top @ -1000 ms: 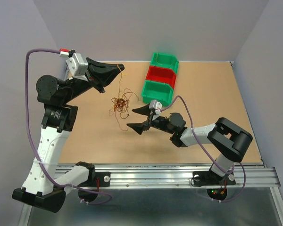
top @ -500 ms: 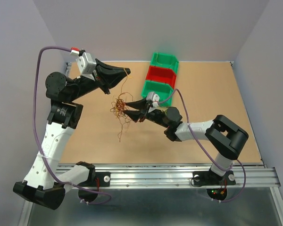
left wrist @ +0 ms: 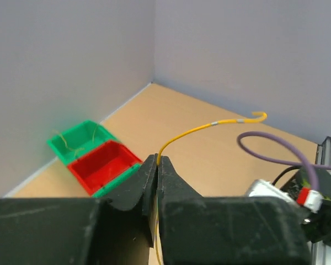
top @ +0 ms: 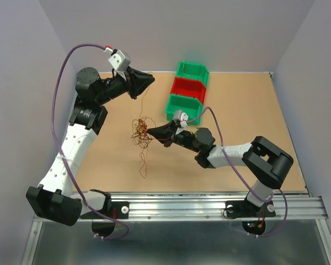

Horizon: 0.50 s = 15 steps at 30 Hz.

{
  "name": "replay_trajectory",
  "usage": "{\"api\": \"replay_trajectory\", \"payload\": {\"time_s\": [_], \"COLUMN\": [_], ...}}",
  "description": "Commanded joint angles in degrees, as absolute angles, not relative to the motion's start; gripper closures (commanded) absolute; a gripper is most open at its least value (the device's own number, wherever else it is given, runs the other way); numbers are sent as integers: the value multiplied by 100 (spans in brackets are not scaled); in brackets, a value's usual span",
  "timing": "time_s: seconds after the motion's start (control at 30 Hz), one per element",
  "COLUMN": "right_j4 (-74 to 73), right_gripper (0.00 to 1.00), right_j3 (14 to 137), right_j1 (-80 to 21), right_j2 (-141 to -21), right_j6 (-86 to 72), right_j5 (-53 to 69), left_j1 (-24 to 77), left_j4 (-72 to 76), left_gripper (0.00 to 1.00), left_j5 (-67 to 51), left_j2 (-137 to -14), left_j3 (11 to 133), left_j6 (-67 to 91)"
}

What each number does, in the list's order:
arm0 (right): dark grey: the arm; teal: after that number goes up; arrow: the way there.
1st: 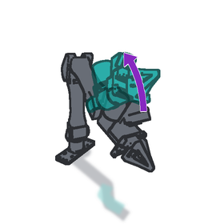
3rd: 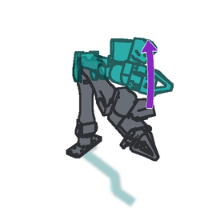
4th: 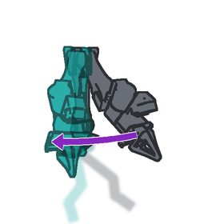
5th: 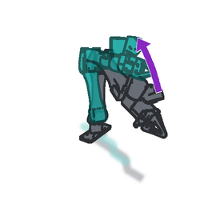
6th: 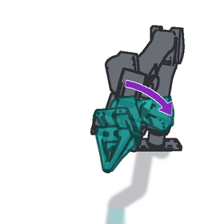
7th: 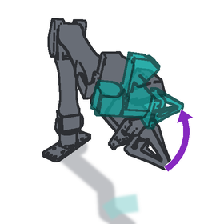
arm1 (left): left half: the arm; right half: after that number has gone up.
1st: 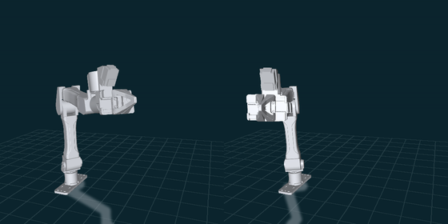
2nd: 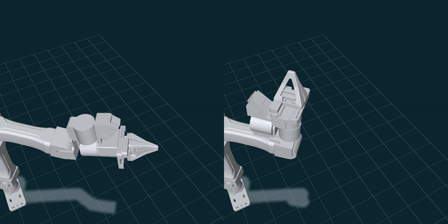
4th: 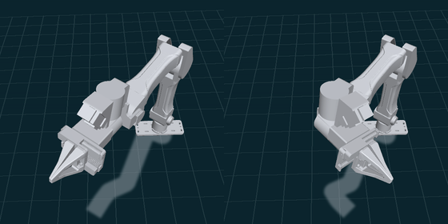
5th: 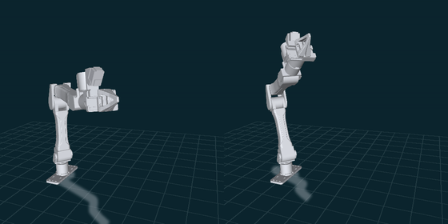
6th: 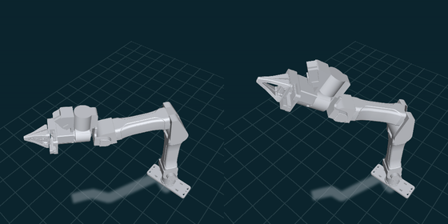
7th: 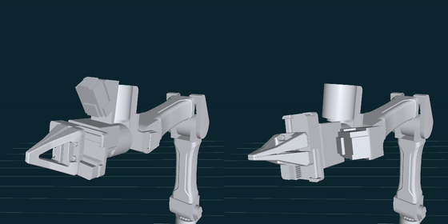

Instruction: Untangle the cables

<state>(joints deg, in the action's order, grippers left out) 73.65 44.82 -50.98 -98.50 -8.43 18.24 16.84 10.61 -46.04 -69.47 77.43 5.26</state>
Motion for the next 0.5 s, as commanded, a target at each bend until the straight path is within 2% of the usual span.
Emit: {"api": "replay_trajectory", "payload": {"time_s": [0.0,0.03,0.1,0.13,0.23,0.47], "right_j4": [7603,7437,6314,6050,5416,5133], "right_gripper": [99,99,99,100,100,99], "right_j3": [4009,3964,4104,4113,4061,4096], "right_j1": [-5106,-5106,-5106,-5106,-5106,-5106], "right_j2": [-9238,-9002,-8755,-8676,-8342,-8376], "right_j6": [-1054,-1116,-1300,-1370,-1608,-1766], "right_j5": [1636,1417,714,555,-225,-1247], "left_j1": [1582,1512,1424,1380,1161,949], "left_j4": [1134,1082,854,809,896,1080], "left_gripper": [66,37,8,1,1,1], "left_j5": [-4026,-4034,-4139,-4253,-4648,-5782], "left_j2": [-6864,-6882,-6899,-6882,-6636,-6495], "left_j3": [7411,7357,7208,7129,6665,6285], "left_j6": [27,26,-210,-289,-535,-694]}}
